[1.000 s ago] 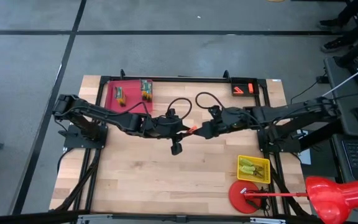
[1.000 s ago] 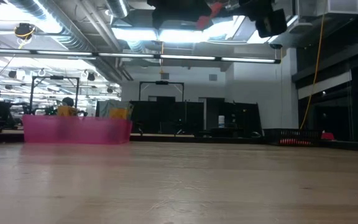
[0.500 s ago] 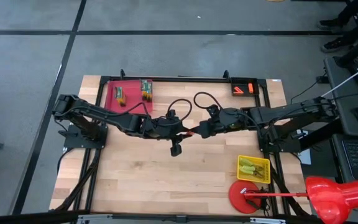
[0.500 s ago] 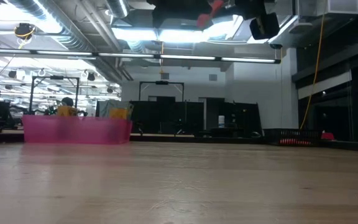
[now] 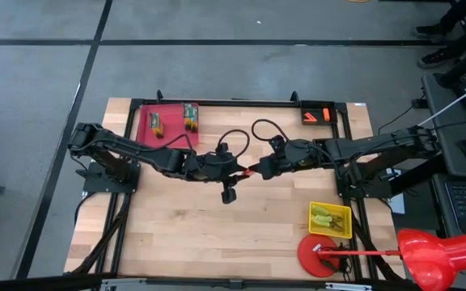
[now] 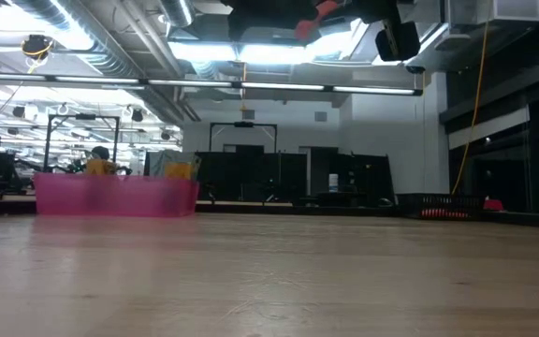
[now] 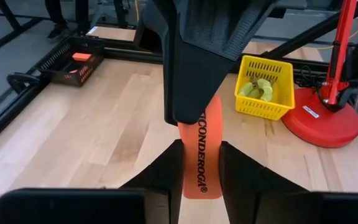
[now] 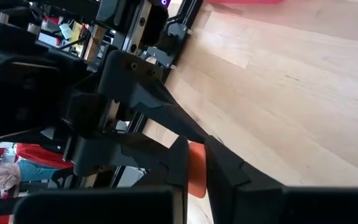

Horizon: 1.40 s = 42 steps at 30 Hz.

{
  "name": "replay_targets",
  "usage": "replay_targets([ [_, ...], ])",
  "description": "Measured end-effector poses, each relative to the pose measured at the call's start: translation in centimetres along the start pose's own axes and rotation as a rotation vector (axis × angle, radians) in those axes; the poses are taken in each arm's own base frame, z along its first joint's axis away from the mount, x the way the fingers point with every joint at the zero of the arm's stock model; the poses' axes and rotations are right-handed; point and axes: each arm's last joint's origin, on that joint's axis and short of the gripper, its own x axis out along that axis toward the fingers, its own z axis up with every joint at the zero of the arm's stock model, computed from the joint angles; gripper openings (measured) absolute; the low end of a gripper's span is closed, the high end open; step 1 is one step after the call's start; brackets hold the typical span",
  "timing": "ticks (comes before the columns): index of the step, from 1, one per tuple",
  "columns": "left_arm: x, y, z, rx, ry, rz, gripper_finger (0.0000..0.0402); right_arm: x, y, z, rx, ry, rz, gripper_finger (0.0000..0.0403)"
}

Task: Pick & Place School Supplies
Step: Put the orange eraser into the black bin

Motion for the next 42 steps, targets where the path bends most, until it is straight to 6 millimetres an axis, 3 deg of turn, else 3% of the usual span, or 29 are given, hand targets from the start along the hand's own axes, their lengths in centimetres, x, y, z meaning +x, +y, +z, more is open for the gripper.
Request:
replay_targets([
  [8,-0.8,-0.2,-0.1,0.071,-0.004,0.137,0.0127,0.0,0.3,0.2,-0.015,-0.025,0.027,0.003],
  [18,-3.6,1.3,0.1,0.163,0.069,0.263,0.0185,-0.2,0.2,0.4,-0.043,-0.041,0.007,0.0025],
  [23,-6.3,2.0,0.2,0.12,0.089,0.36,0.0191,-0.3,-2.0,1.4,-0.06,-0.077,-0.197,0.0025],
  [31,-10.8,4.2,-1.6,-0.261,0.136,0.608,0.0181,-2.8,-6.9,4.6,0.035,-0.314,-0.68,0.0025],
  [42,-11.7,3.3,-2.4,-0.331,0.127,0.624,0.0155,-6.8,-12.7,11.4,0.145,-0.589,-1.09,0.0025],
])
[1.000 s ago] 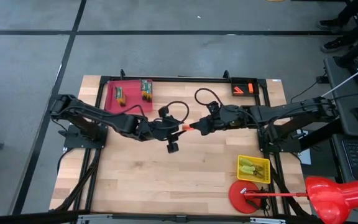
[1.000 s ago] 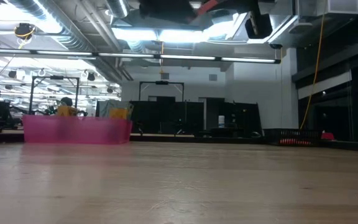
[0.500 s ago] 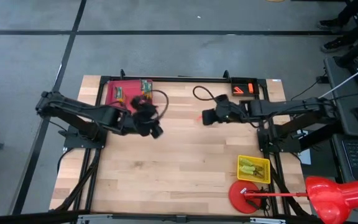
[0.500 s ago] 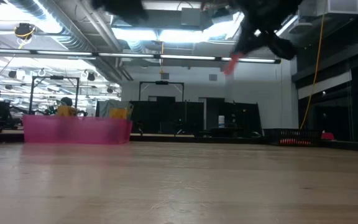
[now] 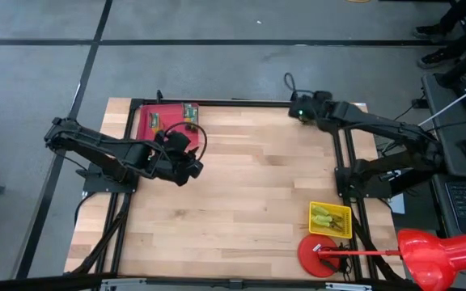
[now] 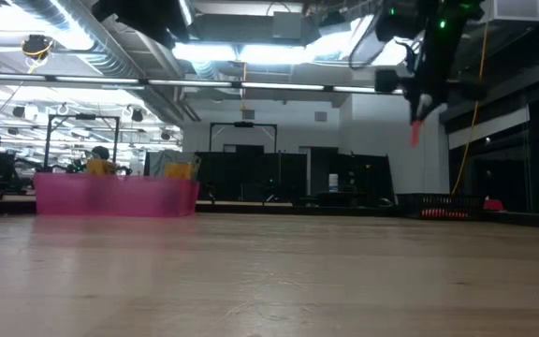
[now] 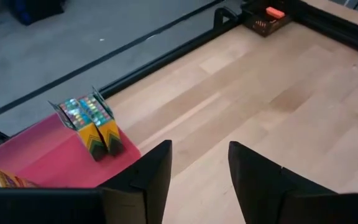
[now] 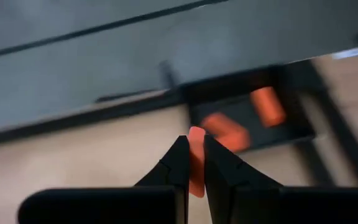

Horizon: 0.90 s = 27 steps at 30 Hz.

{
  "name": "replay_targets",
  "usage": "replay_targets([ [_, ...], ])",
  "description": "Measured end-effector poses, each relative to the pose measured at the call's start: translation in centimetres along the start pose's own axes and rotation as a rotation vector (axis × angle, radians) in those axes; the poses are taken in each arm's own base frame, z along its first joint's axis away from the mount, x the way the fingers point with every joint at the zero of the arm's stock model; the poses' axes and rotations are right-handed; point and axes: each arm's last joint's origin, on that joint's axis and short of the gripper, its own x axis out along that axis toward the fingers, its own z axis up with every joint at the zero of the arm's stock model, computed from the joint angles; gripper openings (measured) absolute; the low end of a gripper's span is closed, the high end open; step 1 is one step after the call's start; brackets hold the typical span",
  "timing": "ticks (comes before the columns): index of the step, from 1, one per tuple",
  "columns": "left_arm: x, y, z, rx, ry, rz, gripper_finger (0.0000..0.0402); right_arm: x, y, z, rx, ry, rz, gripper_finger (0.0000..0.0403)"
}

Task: Pick & Place School Supplies
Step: Put the orange eraser into the black bin

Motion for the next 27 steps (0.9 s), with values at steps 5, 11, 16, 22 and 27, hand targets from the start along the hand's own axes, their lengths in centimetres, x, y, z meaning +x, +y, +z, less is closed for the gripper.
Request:
replay_targets([
  [5,-0.5,-0.3,-0.3,-0.017,-0.002,-0.024,0.0154,2.8,-1.7,2.3,0.04,-0.028,-0.177,0.0025],
  [11,-1.1,-0.6,-0.7,-0.041,-0.011,-0.046,0.0154,5.9,-2.7,3.7,0.06,0.022,-0.273,0.0025],
  [16,-1.5,-0.8,-1.0,-0.043,-0.009,-0.065,0.0154,8.6,-2.3,4.0,-0.001,0.085,-0.261,0.0025],
  [22,-2.2,-1.1,-1.5,-0.033,-0.002,-0.099,0.0154,10.9,-2.0,3.9,-0.064,0.145,-0.259,0.0025],
  [27,-2.7,-1.3,-2.0,-0.006,0.05,-0.141,0.0154,11.9,-2.3,4.2,-0.102,0.164,-0.154,0.0025],
])
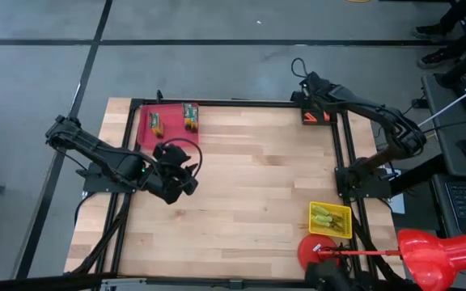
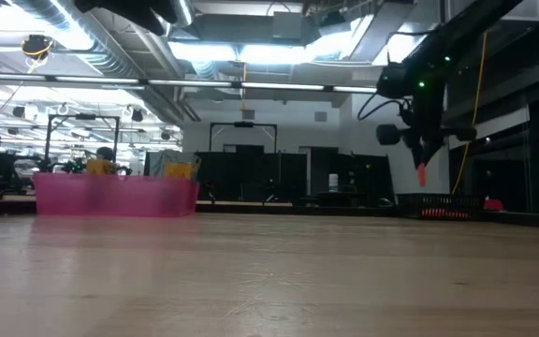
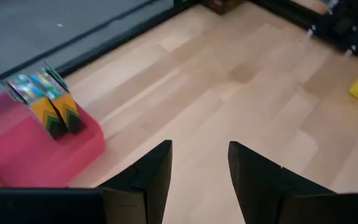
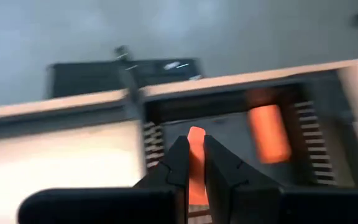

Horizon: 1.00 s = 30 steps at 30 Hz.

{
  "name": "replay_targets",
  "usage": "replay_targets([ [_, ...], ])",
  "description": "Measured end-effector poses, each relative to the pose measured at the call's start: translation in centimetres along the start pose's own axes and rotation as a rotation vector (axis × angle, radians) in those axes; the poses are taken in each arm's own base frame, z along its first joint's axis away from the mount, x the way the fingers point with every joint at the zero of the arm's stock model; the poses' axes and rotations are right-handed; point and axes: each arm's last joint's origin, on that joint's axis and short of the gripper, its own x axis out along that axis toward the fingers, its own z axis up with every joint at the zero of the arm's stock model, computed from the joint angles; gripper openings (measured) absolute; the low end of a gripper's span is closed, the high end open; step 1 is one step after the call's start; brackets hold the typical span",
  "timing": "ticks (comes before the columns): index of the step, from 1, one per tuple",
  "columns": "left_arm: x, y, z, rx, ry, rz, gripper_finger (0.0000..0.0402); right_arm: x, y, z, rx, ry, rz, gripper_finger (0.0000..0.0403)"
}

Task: Pick & Place School Supplies
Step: Put the orange eraser into the black bin, then return to Home Position

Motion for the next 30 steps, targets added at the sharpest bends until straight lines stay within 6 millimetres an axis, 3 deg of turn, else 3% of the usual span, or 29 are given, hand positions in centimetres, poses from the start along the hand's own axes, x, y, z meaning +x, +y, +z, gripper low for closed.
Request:
replay_targets([
  [6,0.0,0.2,-0.2,0.036,0.029,0.004,0.0154,1.2,-1.9,-1.2,0.048,0.036,0.206,0.0042],
  [16,0.8,0.7,-2.2,0.089,-0.03,0.025,0.0153,-1.5,-5.4,-3.4,0.059,-0.019,0.341,0.0175],
  [20,0.5,0.5,-3.7,0.113,-0.17,-0.116,0.0142,-4.6,-6.1,-3.5,0.087,-0.121,0.491,0.0208],
  [23,0.9,0.9,-4.7,0.101,-0.221,-0.335,0.0131,-7.8,-6.8,-3.9,0.065,-0.234,0.644,0.0222],
  [26,2.3,2.1,-5.5,0.069,-0.275,-0.552,0.0116,-10.8,-8.1,-4.5,0.037,-0.336,0.79,0.0228],
  [30,5.1,4.1,-5.9,0.056,-0.317,-0.644,0.0094,-13.7,-9.8,-5.5,-0.012,-0.378,1.015,0.0228],
])
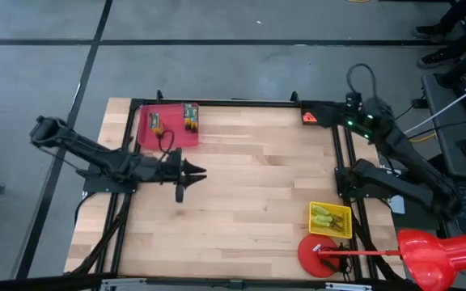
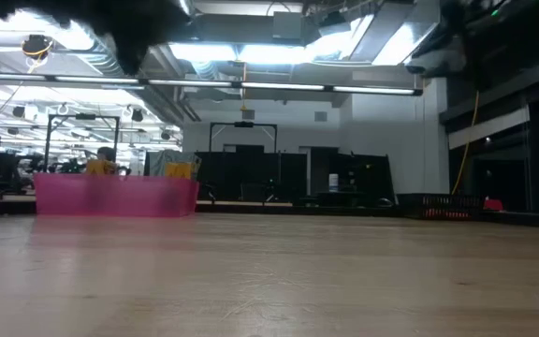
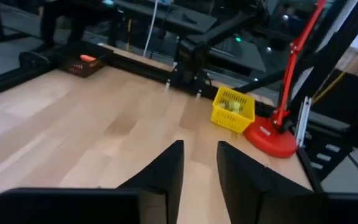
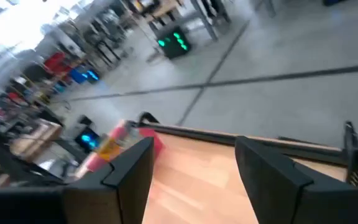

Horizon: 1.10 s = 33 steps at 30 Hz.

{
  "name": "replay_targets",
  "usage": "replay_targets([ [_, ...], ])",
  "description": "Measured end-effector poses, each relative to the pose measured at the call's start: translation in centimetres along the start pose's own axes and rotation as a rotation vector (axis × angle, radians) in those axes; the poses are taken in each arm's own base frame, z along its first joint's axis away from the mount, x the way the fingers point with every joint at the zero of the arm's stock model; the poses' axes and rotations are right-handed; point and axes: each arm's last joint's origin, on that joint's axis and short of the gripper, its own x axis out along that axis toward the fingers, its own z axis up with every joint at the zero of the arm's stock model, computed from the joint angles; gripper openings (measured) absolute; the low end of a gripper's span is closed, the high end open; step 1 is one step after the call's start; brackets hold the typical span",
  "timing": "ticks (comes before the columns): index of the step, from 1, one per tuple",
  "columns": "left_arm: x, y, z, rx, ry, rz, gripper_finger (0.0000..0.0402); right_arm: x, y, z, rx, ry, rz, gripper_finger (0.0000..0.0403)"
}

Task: Pick & Place School Supplies
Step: Return to Home Position

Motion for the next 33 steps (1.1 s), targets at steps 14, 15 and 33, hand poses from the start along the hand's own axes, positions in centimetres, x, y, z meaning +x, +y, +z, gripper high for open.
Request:
replay_targets([
  [14,-1.5,8.2,-4.2,0.016,-0.157,-0.146,0.0057,-5.1,1.3,0.3,0.039,-0.16,0.204,0.0227],
  [15,-1.9,8.2,-4.8,0.016,-0.147,-0.157,0.0055,-5.4,1.4,0.4,0.039,-0.175,0.219,0.0227],
  [33,-6.3,8.5,-7.6,0.213,-0.056,-0.012,0.0043,-6.2,2.7,1.4,0.034,-0.285,0.379,0.0226],
])
